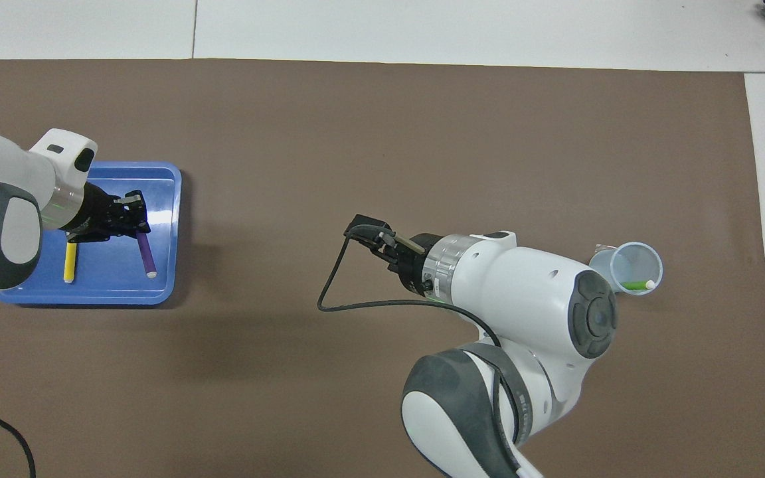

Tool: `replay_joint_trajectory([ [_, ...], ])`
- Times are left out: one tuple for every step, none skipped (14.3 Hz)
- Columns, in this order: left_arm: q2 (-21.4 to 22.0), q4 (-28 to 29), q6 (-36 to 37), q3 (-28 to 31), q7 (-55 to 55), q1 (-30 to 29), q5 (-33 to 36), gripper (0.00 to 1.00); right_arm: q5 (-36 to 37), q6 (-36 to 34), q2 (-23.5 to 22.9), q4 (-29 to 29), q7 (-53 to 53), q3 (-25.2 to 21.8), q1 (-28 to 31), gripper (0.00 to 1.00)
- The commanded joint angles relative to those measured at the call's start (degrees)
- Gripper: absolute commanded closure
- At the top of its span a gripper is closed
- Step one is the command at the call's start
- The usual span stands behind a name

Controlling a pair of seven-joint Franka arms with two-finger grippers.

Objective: Transfer and insert pens with both arms
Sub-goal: 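Lift the purple pen with the left gripper while the right gripper approaches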

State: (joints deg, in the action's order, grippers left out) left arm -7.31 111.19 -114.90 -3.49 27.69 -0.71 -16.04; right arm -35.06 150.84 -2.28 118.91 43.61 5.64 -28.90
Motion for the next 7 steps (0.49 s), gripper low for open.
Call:
replay_joint_trajectory([
  [2.21,0.87,2.66,0.59,6.65,0.53,-5.39,1.0,-1.68,0.86,0.17,0.0,0.78,0.08,-0.55,0.0],
  [2.91,0.96,3.36,0.59,9.54,1.4,-7.32,1.0,-1.68,0.94,0.17,0.0,0.17,0.08,-0.63,0.0],
  [3.35,1.13,3.8,0.59,12.53,1.67,-8.82,1.0,-1.68,1.03,0.08,0.0,-0.01,0.08,-0.63,0.0],
  [3.7,1.13,4.5,0.42,15.26,2.02,-10.14,1.0,-1.68,2.16,-0.1,0.0,0.08,0.08,-0.89,0.0],
  [4.14,1.13,5.38,0.5,17.98,2.98,-11.81,1.0,-1.68,4.26,-0.44,-0.43,0.69,0.08,-2.2,0.0],
  [4.5,1.4,5.65,0.42,20.19,3.51,-13.04,1.0,-1.68,6.37,-0.88,-0.7,0.95,0.08,-3.69,0.0],
  [5.11,2.09,6.09,0.41,22.99,4.04,-14.45,1.0,-1.68,7.7,-1.06,-0.96,1.3,0.08,-5.01,0.0],
])
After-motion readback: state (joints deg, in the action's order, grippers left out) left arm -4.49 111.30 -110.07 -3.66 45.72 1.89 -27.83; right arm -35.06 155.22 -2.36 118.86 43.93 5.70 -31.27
